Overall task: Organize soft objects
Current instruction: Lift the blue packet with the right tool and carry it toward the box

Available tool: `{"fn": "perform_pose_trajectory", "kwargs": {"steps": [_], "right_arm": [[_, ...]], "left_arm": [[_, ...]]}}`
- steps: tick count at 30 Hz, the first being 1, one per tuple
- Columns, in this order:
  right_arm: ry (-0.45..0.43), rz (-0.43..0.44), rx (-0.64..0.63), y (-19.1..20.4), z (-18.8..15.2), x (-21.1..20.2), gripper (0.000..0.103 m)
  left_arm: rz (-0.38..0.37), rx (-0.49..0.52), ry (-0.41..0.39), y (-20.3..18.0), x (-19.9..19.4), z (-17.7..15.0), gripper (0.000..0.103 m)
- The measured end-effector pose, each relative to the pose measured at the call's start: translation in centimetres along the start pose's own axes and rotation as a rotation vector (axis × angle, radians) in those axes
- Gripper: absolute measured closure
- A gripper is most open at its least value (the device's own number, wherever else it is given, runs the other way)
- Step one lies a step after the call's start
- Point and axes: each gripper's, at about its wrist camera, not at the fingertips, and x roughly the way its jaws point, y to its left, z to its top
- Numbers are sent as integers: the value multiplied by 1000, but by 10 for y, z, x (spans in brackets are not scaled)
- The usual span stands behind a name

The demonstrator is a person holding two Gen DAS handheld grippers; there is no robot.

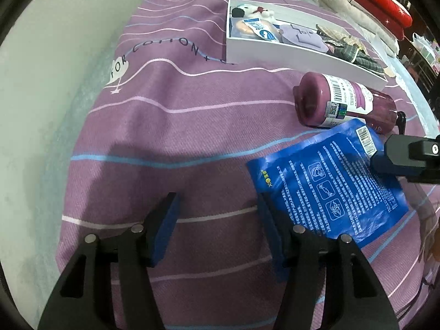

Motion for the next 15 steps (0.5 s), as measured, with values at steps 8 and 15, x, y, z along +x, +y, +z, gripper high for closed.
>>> {"fn": "perform_pose_trajectory", "kwargs": {"steps": [8,15], "right_arm": [[-42,-136,-52,-7,6,-27,60],[42,-18,12,-16,2,-7,60]], "left_arm": [[5,11,0,-1,2,1,44],[4,10,1,0,2,1,44]]}}
